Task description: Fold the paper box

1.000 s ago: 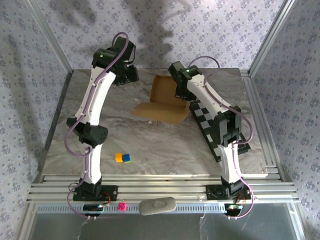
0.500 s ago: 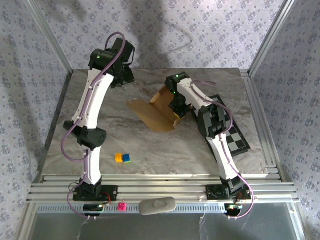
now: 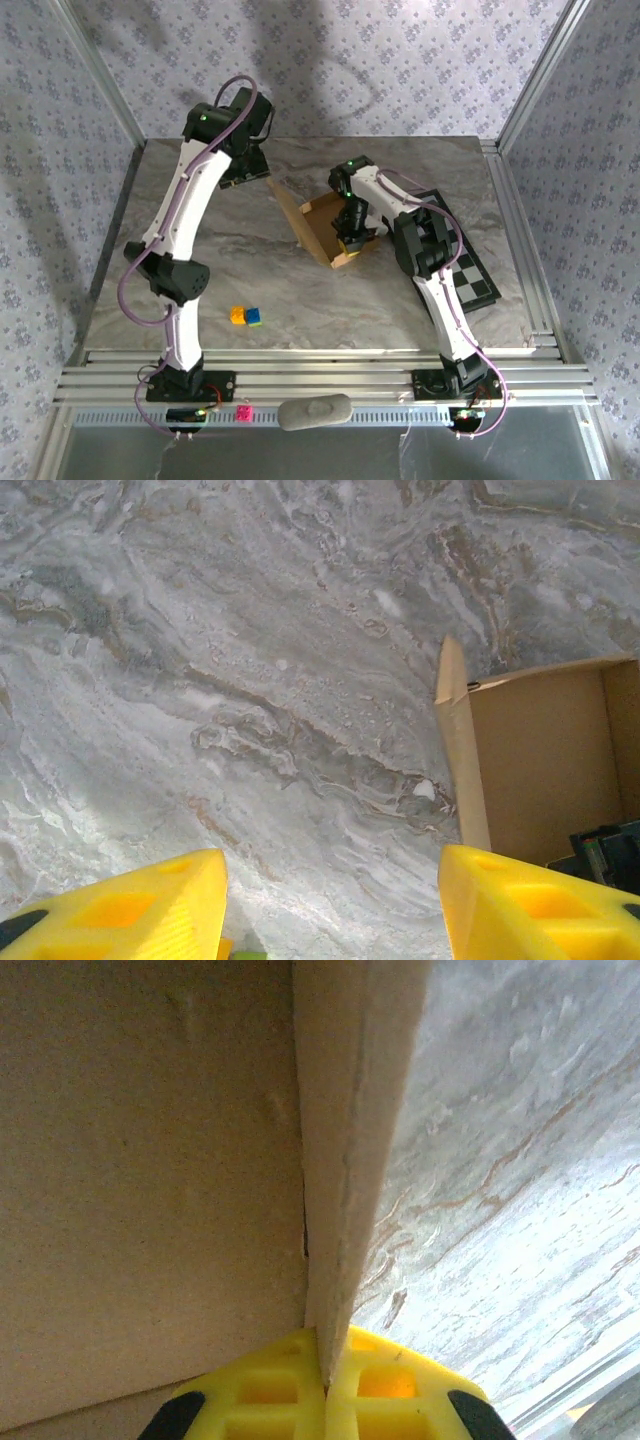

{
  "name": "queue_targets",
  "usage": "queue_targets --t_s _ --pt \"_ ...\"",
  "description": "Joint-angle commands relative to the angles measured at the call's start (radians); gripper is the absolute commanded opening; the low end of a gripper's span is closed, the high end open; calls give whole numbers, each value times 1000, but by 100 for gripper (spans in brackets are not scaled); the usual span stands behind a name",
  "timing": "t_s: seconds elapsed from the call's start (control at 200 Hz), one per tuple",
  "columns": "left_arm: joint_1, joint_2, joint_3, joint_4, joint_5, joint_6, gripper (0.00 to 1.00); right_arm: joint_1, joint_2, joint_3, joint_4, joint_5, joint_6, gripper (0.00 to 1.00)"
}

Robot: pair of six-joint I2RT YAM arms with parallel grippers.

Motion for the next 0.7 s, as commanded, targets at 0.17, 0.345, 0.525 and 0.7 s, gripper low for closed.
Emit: queue_targets --t_s 0.17,0.345,0.525,0.7 --pt "-3 -73 -73 -7 86 9 62 25 -10 -97 73 -15 48 3" --pt "-4 -110 -181 17 163 -14 63 23 -41 -131 114 -16 60 25" --pt "-6 -143 -270 55 187 -26 64 18 -56 -122 109 -7 52 37" --pt "-11 -154 -322 87 210 -22 65 17 -102 -132 137 6 40 57"
